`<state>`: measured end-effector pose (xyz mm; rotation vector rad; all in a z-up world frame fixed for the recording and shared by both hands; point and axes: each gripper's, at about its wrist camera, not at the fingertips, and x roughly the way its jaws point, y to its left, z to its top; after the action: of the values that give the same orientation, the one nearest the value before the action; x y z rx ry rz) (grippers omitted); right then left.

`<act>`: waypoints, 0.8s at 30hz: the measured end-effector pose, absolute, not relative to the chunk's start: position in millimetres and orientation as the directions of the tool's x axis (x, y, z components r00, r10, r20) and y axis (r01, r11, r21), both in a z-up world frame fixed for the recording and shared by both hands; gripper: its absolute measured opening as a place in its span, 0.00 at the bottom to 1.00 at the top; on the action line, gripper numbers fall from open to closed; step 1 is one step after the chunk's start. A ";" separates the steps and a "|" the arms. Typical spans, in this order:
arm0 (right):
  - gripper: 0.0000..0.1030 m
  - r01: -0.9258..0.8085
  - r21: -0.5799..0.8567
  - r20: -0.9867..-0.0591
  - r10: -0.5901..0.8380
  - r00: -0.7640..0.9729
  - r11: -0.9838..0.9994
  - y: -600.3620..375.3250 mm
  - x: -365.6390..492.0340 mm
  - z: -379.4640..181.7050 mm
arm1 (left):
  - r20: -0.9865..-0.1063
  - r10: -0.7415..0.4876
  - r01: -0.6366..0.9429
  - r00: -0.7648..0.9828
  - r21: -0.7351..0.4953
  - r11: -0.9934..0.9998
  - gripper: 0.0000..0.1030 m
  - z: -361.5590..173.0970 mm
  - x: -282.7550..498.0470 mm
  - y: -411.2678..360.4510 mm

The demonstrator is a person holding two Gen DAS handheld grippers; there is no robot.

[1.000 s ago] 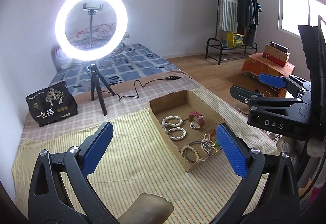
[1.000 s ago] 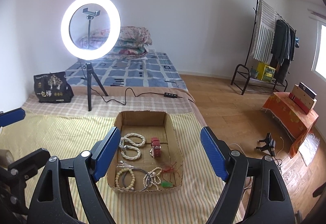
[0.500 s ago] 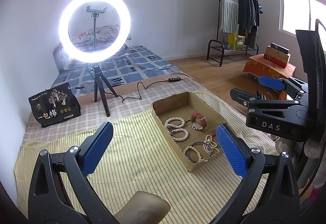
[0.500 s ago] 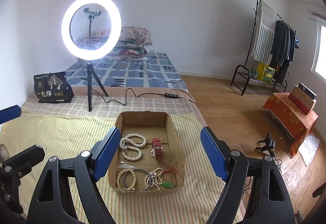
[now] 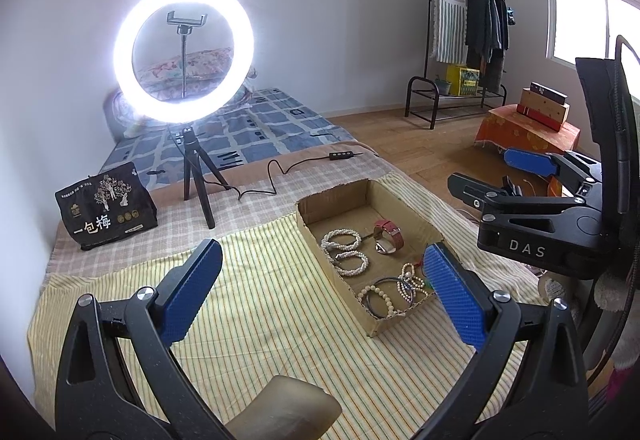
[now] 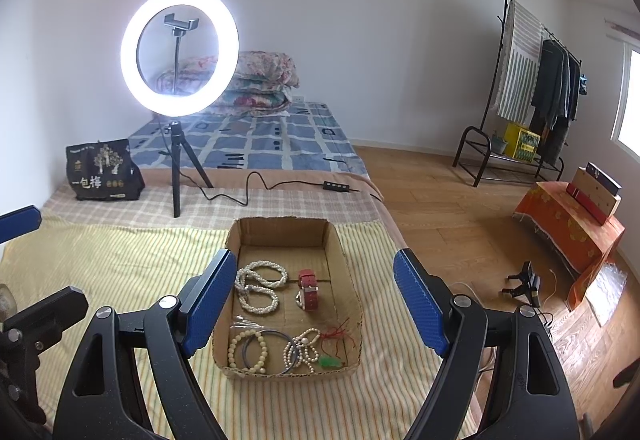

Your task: Organize jewelry

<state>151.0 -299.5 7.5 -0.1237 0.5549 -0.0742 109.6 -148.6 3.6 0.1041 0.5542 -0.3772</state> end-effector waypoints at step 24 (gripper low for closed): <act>0.78 0.042 -0.141 -0.526 -0.111 0.843 0.989 -305.3 147.3 1.4 | -0.533 -0.320 0.377 0.783 -0.002 0.926 1.00 4.2 108.2 -150.6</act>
<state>147.3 -305.3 1.4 -0.1255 0.5624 -0.0812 108.2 -150.6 4.2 0.1065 0.5554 -0.3769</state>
